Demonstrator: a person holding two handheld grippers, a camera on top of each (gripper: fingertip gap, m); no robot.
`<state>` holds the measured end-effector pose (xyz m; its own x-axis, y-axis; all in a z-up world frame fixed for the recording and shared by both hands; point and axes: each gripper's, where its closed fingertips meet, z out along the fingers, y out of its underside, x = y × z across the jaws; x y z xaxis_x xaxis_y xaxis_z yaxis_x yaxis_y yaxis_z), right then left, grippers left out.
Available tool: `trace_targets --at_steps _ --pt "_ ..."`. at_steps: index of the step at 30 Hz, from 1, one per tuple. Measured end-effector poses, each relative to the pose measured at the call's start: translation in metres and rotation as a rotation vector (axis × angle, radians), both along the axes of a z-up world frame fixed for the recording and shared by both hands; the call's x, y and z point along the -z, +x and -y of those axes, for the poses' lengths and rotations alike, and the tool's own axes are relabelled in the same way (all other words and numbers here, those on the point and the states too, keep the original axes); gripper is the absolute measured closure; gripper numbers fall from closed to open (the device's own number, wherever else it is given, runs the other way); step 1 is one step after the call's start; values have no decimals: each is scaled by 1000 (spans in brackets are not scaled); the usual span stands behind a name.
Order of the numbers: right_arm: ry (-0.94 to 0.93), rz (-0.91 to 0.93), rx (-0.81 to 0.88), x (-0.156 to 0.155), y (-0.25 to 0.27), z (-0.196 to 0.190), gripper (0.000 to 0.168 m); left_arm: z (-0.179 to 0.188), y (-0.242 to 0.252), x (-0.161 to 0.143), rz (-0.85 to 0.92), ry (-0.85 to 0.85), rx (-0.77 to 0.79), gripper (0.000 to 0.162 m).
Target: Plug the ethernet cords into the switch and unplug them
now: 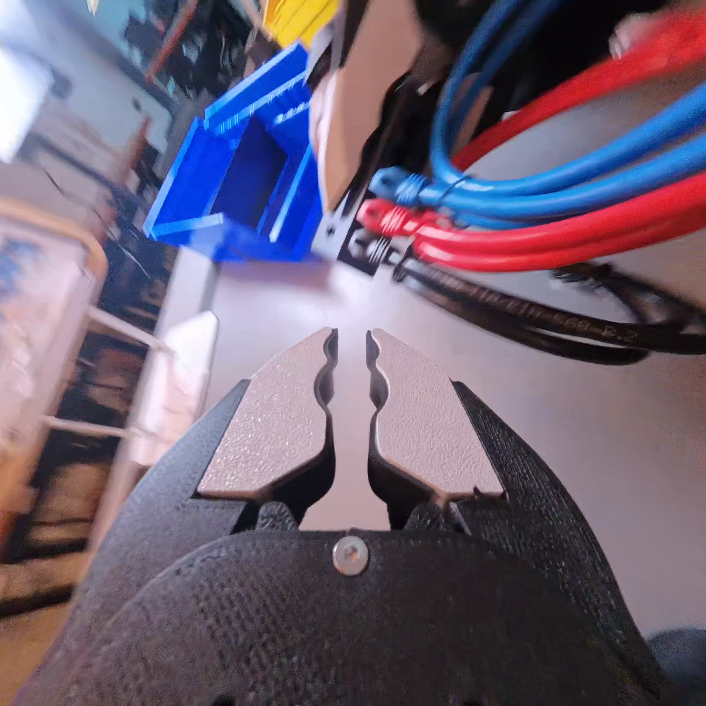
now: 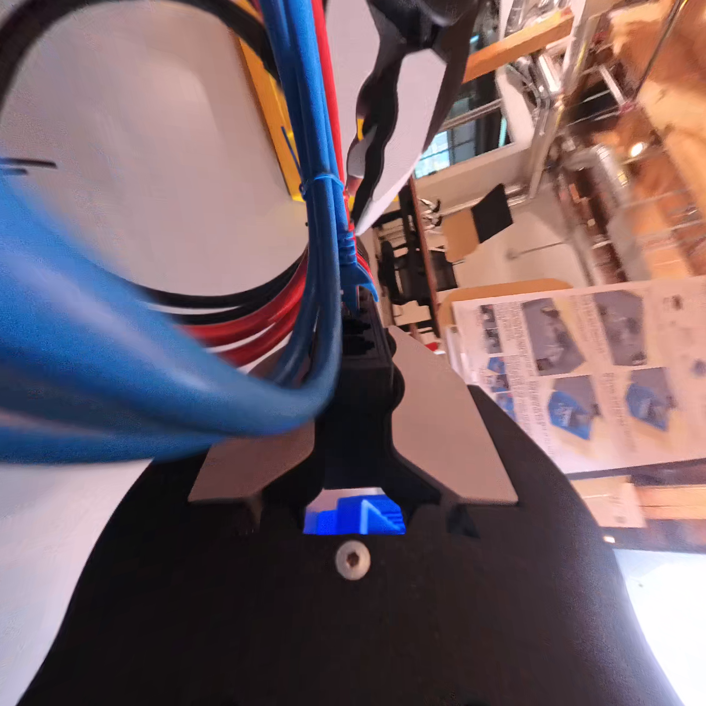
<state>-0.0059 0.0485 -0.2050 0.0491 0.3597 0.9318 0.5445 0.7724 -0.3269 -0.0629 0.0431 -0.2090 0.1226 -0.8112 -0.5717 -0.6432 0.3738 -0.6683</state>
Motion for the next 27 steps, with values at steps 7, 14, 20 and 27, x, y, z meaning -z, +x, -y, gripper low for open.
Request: trace_targets --at_steps 7,14,20,27 --pt "339 50 -23 -1 -11 -12 137 -17 0 -22 885 -1420 -21 130" --pt "471 73 -54 -2 -16 -16 138 8 41 -1 723 -1507 2 137" --pt "113 57 -3 18 4 -21 100 1 37 -1 665 -1439 -6 147" --pt "-1319 -171 -246 -28 24 0 88 4 32 -22 326 -1076 26 147"
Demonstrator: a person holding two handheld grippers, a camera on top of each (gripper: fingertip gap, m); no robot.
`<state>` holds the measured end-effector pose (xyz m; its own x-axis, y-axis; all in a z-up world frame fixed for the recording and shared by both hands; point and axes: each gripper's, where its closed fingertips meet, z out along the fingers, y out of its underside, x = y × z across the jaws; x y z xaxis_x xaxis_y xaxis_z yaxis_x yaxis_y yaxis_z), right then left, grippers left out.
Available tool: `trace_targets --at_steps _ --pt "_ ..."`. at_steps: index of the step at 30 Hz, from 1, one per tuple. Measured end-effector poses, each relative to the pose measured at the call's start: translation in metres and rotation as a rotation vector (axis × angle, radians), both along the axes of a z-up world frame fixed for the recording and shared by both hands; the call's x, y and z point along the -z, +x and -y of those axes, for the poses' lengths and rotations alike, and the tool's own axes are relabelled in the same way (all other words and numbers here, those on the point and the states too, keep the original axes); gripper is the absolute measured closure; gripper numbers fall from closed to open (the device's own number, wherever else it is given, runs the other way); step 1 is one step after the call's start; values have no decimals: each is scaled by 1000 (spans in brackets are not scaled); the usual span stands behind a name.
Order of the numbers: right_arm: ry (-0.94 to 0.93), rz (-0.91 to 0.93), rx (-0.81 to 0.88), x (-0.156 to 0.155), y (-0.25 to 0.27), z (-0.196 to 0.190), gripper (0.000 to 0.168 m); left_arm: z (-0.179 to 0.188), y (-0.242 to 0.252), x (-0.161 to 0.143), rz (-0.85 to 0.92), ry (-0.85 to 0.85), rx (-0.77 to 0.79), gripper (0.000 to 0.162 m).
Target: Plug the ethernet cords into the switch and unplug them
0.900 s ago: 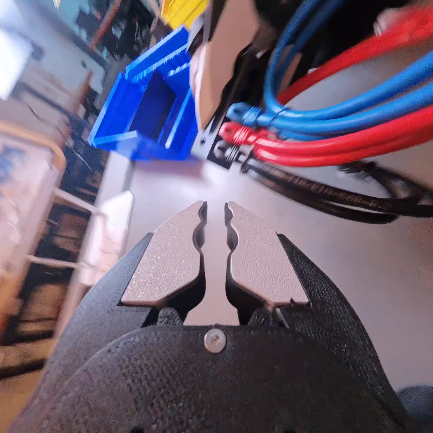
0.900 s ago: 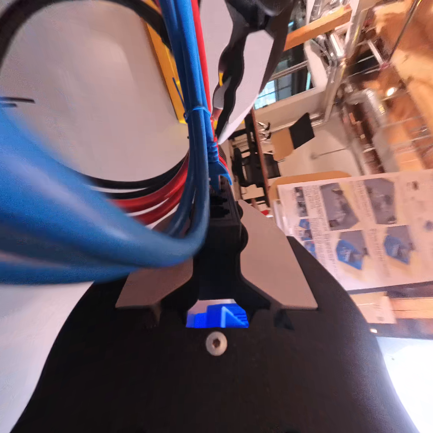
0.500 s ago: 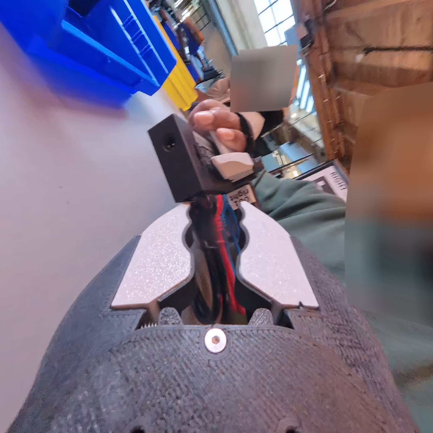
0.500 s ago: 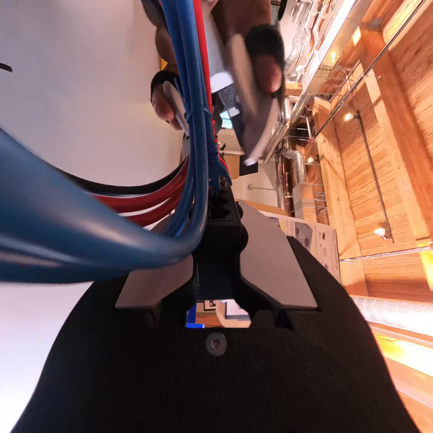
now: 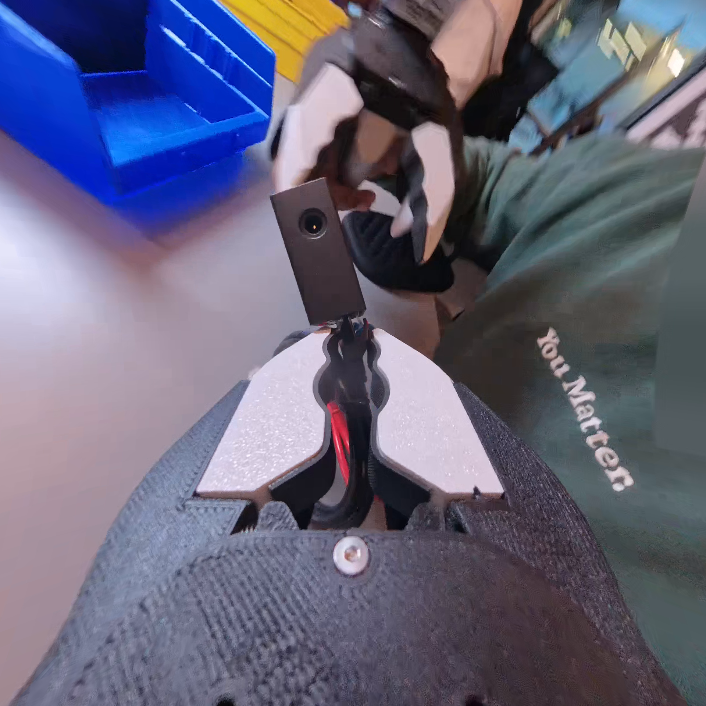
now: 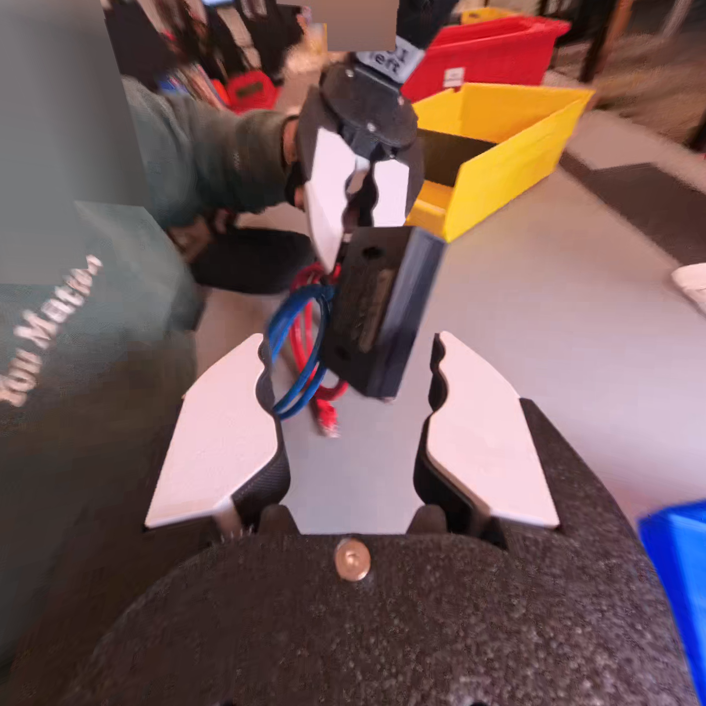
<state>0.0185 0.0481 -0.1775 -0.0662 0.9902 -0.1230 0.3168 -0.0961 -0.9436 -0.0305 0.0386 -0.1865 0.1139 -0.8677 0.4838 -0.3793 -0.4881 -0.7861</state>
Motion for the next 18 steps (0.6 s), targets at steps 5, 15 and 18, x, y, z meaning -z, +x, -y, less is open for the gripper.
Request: trace_targets --at_steps 5,15,18 --pt "-142 7 -188 7 -28 13 117 12 16 -5 -165 163 164 147" --pt "-308 -157 -164 10 -36 6 138 0 15 -1 -91 97 84 145" --pt "-314 -164 -147 11 -38 3 137 -3 14 -1 -48 60 58 147"
